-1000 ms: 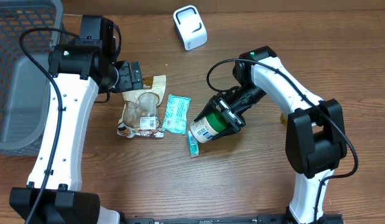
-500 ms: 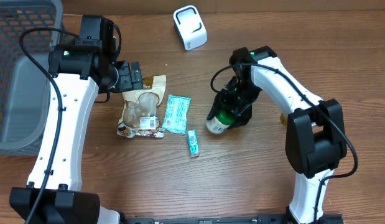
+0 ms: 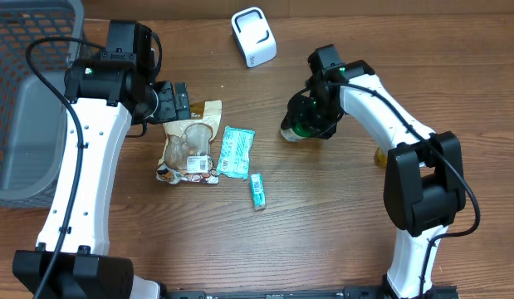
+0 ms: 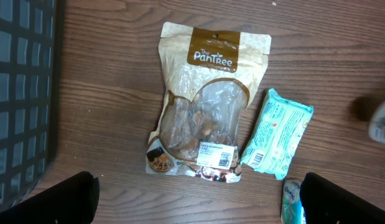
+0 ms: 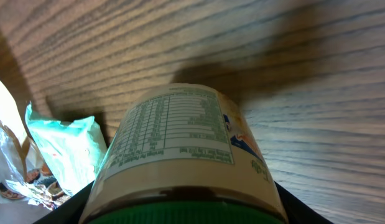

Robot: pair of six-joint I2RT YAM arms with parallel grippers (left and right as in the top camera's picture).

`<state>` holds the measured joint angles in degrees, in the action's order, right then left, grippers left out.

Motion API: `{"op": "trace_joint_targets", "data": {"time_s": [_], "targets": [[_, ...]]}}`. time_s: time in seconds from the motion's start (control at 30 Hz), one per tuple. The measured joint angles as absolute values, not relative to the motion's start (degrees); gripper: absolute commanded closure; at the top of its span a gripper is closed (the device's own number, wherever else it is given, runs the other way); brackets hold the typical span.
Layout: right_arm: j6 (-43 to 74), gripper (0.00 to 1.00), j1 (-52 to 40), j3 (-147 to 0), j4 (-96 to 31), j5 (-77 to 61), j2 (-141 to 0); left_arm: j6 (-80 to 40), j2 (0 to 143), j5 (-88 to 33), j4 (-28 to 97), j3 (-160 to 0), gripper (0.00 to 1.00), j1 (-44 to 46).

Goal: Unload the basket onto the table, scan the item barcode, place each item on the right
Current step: 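Carry the jar with the right gripper to the white scanner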

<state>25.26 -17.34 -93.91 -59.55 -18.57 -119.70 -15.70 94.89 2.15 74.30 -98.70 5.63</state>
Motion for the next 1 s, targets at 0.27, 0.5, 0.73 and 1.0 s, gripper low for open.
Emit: {"op": "trace_joint_targets", "data": {"time_s": [0.27,0.5,0.73,1.0], "targets": [[23.64,0.96,-17.02,-105.38,-71.68,-17.98,-119.81,-15.7,94.89,2.13,74.32,-98.7,0.01,5.63],[20.53,0.96,-19.18,-124.07,-81.76,-17.26,-119.81,-15.7,94.89,2.15,74.3,-98.7,0.0,5.63],[19.29,0.96,-23.53,-129.64,-75.16,-11.64,-119.74,-15.7,94.89,2.15,74.3,-98.7,0.01,5.63],[18.98,0.96,-27.73,-127.79,-56.21,2.98,-119.83,-15.7,94.89,2.17,74.28,-98.7,0.0,5.63]]}}
